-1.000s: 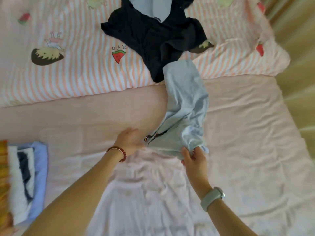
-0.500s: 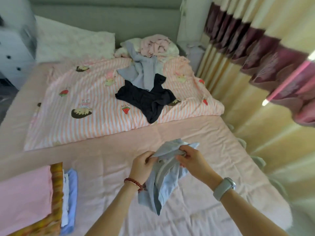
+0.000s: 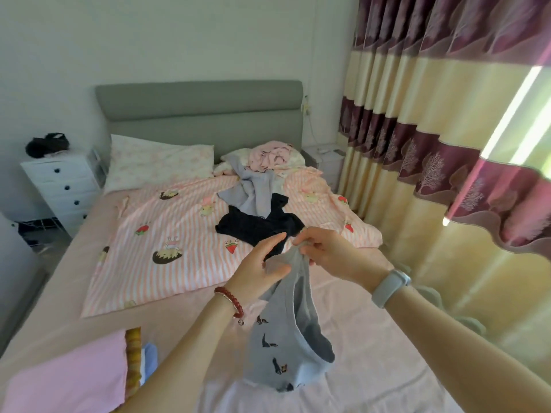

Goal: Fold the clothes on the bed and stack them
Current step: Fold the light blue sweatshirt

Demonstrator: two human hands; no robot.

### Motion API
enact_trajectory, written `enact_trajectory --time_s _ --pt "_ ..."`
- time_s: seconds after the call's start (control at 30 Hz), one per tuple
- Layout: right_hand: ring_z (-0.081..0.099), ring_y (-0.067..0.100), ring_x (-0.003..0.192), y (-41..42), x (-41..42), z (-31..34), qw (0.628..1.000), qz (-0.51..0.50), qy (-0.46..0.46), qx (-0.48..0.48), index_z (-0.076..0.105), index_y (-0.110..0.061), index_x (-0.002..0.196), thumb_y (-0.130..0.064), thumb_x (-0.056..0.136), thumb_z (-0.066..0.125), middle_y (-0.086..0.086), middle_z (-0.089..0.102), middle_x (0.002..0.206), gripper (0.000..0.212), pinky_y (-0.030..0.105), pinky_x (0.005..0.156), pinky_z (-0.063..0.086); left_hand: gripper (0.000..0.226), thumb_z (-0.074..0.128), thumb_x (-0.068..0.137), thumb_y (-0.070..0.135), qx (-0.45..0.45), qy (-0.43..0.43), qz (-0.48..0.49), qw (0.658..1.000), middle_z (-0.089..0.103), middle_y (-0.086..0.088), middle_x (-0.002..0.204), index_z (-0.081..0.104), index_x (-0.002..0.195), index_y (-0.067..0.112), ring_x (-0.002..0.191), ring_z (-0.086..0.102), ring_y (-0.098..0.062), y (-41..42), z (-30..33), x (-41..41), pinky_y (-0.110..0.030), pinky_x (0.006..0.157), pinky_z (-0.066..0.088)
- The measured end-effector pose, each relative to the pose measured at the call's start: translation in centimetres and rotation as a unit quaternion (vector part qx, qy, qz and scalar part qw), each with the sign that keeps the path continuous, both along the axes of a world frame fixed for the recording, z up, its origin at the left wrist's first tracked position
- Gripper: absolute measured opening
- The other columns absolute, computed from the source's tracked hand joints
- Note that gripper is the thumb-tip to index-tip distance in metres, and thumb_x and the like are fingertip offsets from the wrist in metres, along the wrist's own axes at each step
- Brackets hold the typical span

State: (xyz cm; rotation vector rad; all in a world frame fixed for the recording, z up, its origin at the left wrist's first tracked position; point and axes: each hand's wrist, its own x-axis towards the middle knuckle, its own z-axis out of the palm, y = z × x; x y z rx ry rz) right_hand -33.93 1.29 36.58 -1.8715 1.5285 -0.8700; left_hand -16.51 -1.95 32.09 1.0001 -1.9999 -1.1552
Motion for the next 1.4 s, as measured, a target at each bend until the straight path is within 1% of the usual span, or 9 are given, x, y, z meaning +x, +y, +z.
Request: enact_trajectory --time_s 0.13,0.3,0.53,0.73,0.87,0.97,1.1,1.2,1.4 --pt "0.056 0.004 0.067 0.5 -1.1 3.5 0.999 0.001 0.002 -0.055 0.046 -0.020 0.098 -0.005 0.091 0.054 -0.009 0.056 0.077 0.019 0.017 0.069 0.046 0.007 0.061 0.089 0.015 -0.015 0.012 -0.012 1.000 0.059 0.011 0.083 0.062 0.095 0.016 0.073 0.054 0.006 -0.3 2.8 -2.1 -0.017 0.071 0.041" --pt "0.056 -0.003 0.079 3.1 -3.8 2.7 0.993 -0.063 -0.077 -0.065 0.052 -0.017 0.094 -0.005 0.090 0.057 -0.006 0.056 0.087 0.014 0.018 0.078 0.042 0.035 0.061 0.089 0.017 -0.043 0.092 0.083 0.991 0.034 -0.004 0.058 0.042 0.061 0.008 0.054 0.034 -0.011 -0.7 6.8 -4.0 -0.020 0.051 0.027" --pt "0.040 -0.003 0.067 5.2 -6.5 0.6 0.968 -0.030 0.243 0.051 0.056 -0.017 0.088 -0.031 0.093 0.055 -0.013 0.045 0.080 0.015 0.000 0.061 0.032 0.027 0.056 0.092 0.018 -0.095 0.155 0.145 0.973 0.047 -0.010 0.077 0.051 0.086 -0.008 0.071 0.044 -0.017 -2.5 11.2 -4.2 -0.029 0.068 0.038" --pt "0.055 -0.002 0.065 2.6 -8.1 1.6 0.988 -0.131 0.019 -0.079 0.052 -0.030 0.072 -0.008 0.086 0.061 -0.011 0.054 0.070 0.029 0.021 0.068 0.040 0.032 0.057 0.091 0.011 -0.172 0.082 0.211 0.959 0.034 -0.001 0.064 0.036 0.066 0.012 0.053 0.033 -0.003 -3.2 11.3 -0.3 -0.014 0.051 0.029" --pt "0.056 0.029 0.080 1.0 -7.8 3.4 0.968 -0.164 -0.077 -0.173 0.050 -0.041 0.103 -0.021 0.083 0.052 0.010 0.058 0.086 0.029 0.041 0.078 0.046 0.027 0.056 0.092 0.012 -0.179 0.054 0.232 0.955 0.037 -0.001 0.065 0.040 0.069 0.009 0.060 0.034 -0.008 -3.0 10.9 2.5 -0.018 0.055 0.029" --pt "0.048 0.026 0.078 0.5 -7.8 4.0 0.966 -0.164 -0.091 -0.179 0.043 -0.023 0.131 -0.008 0.093 0.050 0.008 0.048 0.082 0.042 0.027 0.075 0.039 0.026 0.052 0.093 0.009 -0.205 0.016 0.274 0.939 0.037 0.003 0.062 0.046 0.068 0.013 0.058 0.035 -0.005 -2.2 10.4 3.5 -0.022 0.057 0.028" --pt "0.045 0.027 0.073 0.7 -8.2 3.2 0.970 -0.182 0.043 -0.155 0.039 -0.022 0.063 -0.013 0.090 0.058 -0.001 0.040 0.068 0.034 0.030 0.065 0.029 0.017 0.048 0.094 0.006 -0.230 -0.050 0.318 0.919 0.052 -0.007 0.078 0.062 0.087 -0.001 0.080 0.044 -0.018 -1.6 8.9 4.5 -0.029 0.075 0.036" --pt "0.052 0.027 0.078 1.3 -8.5 2.0 0.978 -0.159 0.059 -0.119 0.044 -0.025 0.074 -0.030 0.086 0.061 0.002 0.052 0.078 0.022 0.037 0.071 0.043 0.024 0.044 0.096 0.009 -0.142 -0.013 0.308 0.941 0.057 0.001 0.099 0.062 0.111 0.005 0.096 0.047 -0.012 -1.1 7.5 4.5 -0.015 0.080 0.036" --pt "0.047 0.001 0.072 2.5 -8.0 1.0 0.992 -0.084 0.093 -0.033 0.048 -0.013 0.098 -0.018 0.091 0.057 -0.012 0.047 0.080 0.012 0.000 0.064 0.033 0.024 0.048 0.091 -0.005 0.037 0.138 0.281 0.949 0.057 0.002 0.089 0.056 0.092 0.017 0.076 0.053 -0.006 -1.0 6.5 4.1 -0.020 0.070 0.043"
